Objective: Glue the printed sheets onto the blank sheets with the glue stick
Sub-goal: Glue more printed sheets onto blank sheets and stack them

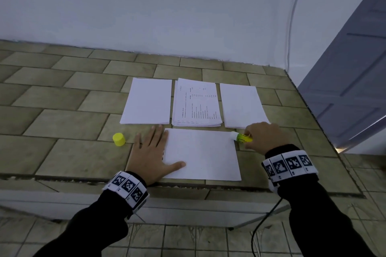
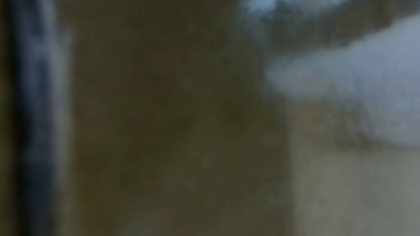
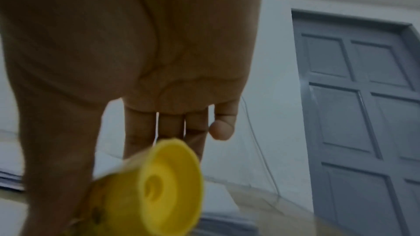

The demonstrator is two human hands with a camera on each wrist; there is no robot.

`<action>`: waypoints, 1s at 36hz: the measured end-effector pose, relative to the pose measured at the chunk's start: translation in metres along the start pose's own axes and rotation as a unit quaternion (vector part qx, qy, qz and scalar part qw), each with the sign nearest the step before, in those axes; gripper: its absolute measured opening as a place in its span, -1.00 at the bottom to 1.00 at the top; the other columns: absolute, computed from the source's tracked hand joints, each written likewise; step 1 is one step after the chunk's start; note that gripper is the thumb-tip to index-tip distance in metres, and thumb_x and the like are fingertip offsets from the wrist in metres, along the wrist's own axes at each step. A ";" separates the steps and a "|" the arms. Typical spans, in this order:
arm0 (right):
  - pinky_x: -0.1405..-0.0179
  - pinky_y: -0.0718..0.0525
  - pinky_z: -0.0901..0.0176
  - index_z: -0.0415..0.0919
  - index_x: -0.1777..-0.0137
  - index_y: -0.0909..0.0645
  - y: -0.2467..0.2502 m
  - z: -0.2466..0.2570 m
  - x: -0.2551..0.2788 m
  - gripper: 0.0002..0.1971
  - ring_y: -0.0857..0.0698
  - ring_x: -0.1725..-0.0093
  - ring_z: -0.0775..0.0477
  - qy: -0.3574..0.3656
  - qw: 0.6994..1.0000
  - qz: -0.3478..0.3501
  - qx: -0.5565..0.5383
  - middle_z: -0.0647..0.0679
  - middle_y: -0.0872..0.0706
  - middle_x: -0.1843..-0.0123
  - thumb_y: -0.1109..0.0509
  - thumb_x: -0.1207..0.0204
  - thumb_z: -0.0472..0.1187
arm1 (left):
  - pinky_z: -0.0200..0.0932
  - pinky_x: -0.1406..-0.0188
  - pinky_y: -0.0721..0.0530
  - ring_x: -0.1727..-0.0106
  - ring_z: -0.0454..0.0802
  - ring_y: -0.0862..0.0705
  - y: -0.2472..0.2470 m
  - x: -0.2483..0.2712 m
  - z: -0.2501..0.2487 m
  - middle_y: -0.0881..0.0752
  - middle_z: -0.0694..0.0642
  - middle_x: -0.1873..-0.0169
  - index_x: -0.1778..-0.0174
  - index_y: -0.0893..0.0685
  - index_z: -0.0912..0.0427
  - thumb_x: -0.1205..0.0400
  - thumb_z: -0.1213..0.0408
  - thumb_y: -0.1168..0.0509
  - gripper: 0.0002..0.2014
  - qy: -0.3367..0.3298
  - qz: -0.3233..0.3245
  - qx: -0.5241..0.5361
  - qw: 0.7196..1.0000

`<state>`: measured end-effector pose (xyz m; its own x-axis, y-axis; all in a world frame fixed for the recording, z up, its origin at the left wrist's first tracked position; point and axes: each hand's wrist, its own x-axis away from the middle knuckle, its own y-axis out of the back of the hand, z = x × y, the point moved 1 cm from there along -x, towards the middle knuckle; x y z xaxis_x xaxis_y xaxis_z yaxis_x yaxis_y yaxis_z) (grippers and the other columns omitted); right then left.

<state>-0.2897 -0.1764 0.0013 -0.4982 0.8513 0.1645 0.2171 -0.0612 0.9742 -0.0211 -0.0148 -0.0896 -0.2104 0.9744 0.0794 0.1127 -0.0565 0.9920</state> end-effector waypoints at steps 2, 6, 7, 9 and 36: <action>0.01 -0.50 0.17 -0.04 -0.22 -0.60 -0.004 -0.003 0.004 -0.72 -0.65 -0.13 -0.06 -0.016 0.999 0.007 -0.042 -0.04 -0.70 -0.16 -0.38 -0.54 0.00 | 0.25 -0.64 0.25 -0.73 0.01 0.23 0.001 0.000 -0.001 0.23 0.04 -0.72 -0.74 0.13 0.10 -0.18 -0.73 0.52 0.30 0.001 0.004 0.005 1.000; 0.15 -0.52 0.15 -0.17 -0.16 -0.56 -0.005 -0.017 0.010 -0.73 -0.66 0.02 -0.13 -0.073 0.976 -0.043 -0.199 -0.14 -0.71 -0.05 -0.44 -0.53 -0.10 | 0.26 -0.65 0.26 -0.72 0.01 0.27 0.005 -0.001 -0.002 0.27 0.04 -0.71 -0.74 0.18 0.10 -0.14 -0.74 0.55 0.33 -0.001 0.011 0.003 1.000; 0.16 -0.54 0.13 -0.19 -0.13 -0.54 -0.005 -0.021 0.010 -0.74 -0.66 0.06 -0.14 -0.089 0.961 -0.060 -0.253 -0.15 -0.70 -0.01 -0.46 -0.52 -0.13 | 0.26 -0.65 0.26 -0.72 0.01 0.27 0.005 -0.001 -0.002 0.28 0.04 -0.71 -0.73 0.19 0.10 -0.13 -0.74 0.55 0.33 0.000 0.014 0.002 1.000; 0.19 -0.52 0.11 -0.21 -0.06 -0.45 -0.007 -0.029 0.011 -0.72 -0.62 0.10 -0.16 -0.121 0.937 -0.092 -0.316 -0.16 -0.65 0.04 -0.49 -0.50 -0.19 | 0.26 -0.64 0.27 -0.72 0.01 0.28 0.005 -0.001 -0.002 0.29 0.05 -0.71 -0.73 0.21 0.10 -0.13 -0.74 0.55 0.33 0.000 0.017 0.000 1.000; 0.30 -0.71 0.12 -0.35 0.25 -0.66 -0.006 0.014 0.000 -0.75 -0.72 0.36 -0.06 -0.100 0.925 0.031 -0.364 -0.20 -0.78 0.28 -0.43 -0.55 -0.16 | 0.27 -0.66 0.19 -0.73 0.02 0.17 0.004 0.001 -0.002 0.15 0.07 -0.72 -0.74 0.08 0.18 -0.37 -0.49 0.74 0.14 -0.005 0.000 0.030 1.000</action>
<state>-0.2793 -0.1683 -0.0063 -0.3222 0.9094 0.2631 -0.4201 -0.3864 0.8211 -0.0225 -0.0144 -0.0849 -0.2000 0.9767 0.0778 0.1705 -0.0435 0.9844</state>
